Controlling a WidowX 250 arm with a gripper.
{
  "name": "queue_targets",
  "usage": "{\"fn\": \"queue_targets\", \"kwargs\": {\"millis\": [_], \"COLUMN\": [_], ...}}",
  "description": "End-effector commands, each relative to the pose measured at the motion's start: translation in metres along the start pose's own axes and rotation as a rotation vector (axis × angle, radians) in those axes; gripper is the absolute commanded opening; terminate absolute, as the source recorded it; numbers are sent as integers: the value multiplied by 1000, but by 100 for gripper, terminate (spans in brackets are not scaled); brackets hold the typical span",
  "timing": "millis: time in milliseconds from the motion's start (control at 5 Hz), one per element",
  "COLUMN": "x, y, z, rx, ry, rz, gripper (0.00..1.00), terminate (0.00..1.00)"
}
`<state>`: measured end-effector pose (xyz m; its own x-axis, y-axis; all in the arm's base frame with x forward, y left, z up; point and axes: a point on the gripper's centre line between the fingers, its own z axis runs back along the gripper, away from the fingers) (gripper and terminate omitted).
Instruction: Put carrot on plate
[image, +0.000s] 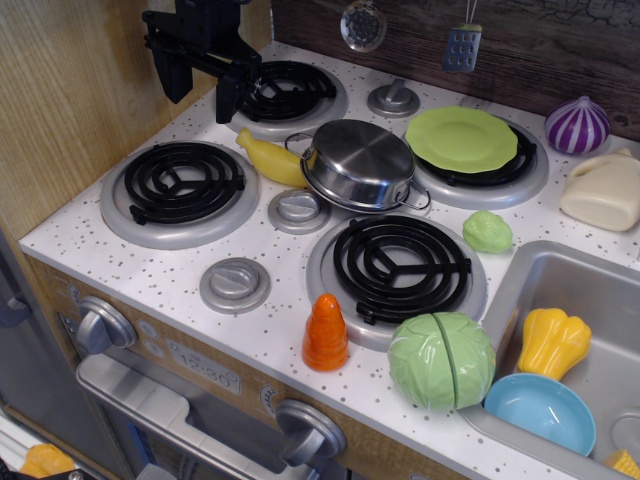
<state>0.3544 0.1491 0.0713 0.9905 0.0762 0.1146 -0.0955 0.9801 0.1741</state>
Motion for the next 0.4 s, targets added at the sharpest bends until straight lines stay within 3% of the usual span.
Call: {"fn": "queue_targets", "kwargs": {"millis": [0,200], "x": [0,-13], "y": [0,-27], "z": [0,40], "rx": [0,21], "ry": [0,12], "rz": [0,-8], "gripper": [100,100], "terminate": [0,0]}}
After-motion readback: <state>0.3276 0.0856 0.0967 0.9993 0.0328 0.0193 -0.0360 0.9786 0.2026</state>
